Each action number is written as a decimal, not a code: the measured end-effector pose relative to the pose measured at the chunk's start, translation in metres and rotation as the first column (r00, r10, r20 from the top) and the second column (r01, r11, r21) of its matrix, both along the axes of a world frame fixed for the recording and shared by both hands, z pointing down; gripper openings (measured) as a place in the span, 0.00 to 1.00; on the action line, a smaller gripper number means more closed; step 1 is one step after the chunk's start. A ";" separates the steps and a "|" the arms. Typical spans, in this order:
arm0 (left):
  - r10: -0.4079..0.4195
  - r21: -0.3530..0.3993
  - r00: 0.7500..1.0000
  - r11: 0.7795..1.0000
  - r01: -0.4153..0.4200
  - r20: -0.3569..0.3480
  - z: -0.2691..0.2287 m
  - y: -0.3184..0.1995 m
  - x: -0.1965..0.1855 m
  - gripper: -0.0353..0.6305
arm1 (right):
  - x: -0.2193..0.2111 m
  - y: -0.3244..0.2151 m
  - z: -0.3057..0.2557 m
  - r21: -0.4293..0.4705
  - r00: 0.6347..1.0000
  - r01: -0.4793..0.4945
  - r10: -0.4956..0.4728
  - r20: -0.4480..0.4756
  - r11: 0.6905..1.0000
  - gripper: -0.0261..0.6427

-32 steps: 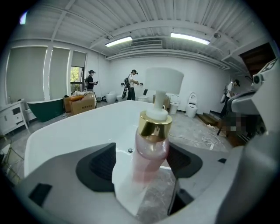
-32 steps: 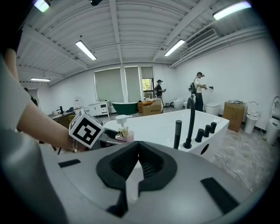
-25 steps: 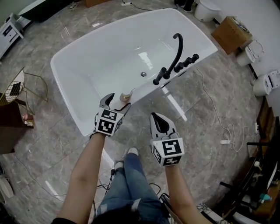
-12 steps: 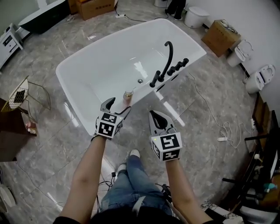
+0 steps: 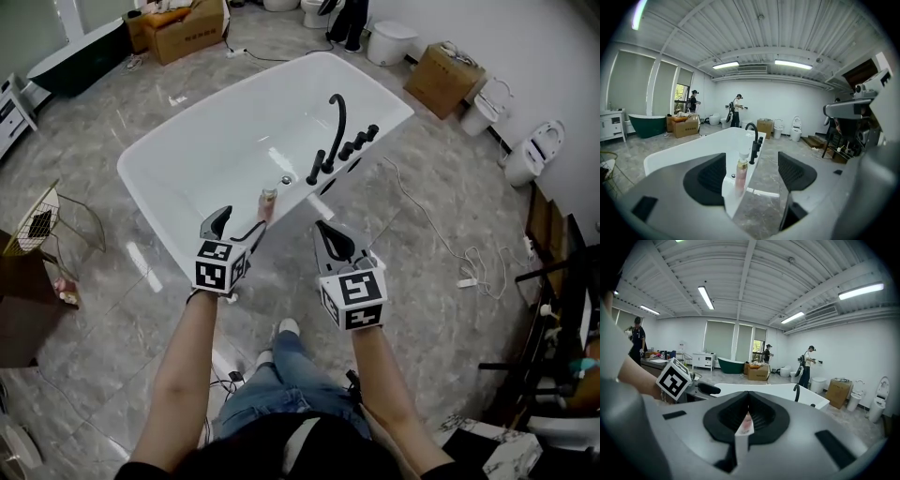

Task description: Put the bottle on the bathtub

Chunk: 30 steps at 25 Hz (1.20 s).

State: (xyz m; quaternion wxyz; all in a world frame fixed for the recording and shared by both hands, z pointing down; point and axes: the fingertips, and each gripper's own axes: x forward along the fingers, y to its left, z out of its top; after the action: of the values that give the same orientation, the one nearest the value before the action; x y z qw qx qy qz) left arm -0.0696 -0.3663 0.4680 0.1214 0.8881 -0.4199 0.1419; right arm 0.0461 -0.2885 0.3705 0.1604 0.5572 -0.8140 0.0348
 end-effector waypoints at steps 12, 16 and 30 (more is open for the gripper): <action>-0.037 0.121 0.995 0.991 0.049 -0.095 -0.086 0.037 -0.032 0.58 | -0.002 0.046 -0.051 0.086 0.997 -0.057 0.052 0.056 0.995 0.06; -0.068 0.153 0.988 0.984 0.089 -0.135 -0.111 0.053 -0.042 0.57 | -0.003 0.060 -0.069 0.114 0.996 -0.054 0.045 0.080 0.992 0.06; -0.201 0.320 0.972 0.919 0.230 -0.121 -0.189 0.102 -0.041 0.07 | 0.025 0.087 -0.110 0.212 0.998 0.028 -0.041 0.054 0.977 0.06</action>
State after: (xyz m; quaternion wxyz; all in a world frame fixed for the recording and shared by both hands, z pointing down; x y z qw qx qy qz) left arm -0.1104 -0.2644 0.2790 0.0027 0.8495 -0.5273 0.0167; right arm 0.0714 -0.2016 0.2602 0.0772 0.5556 -0.8270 -0.0384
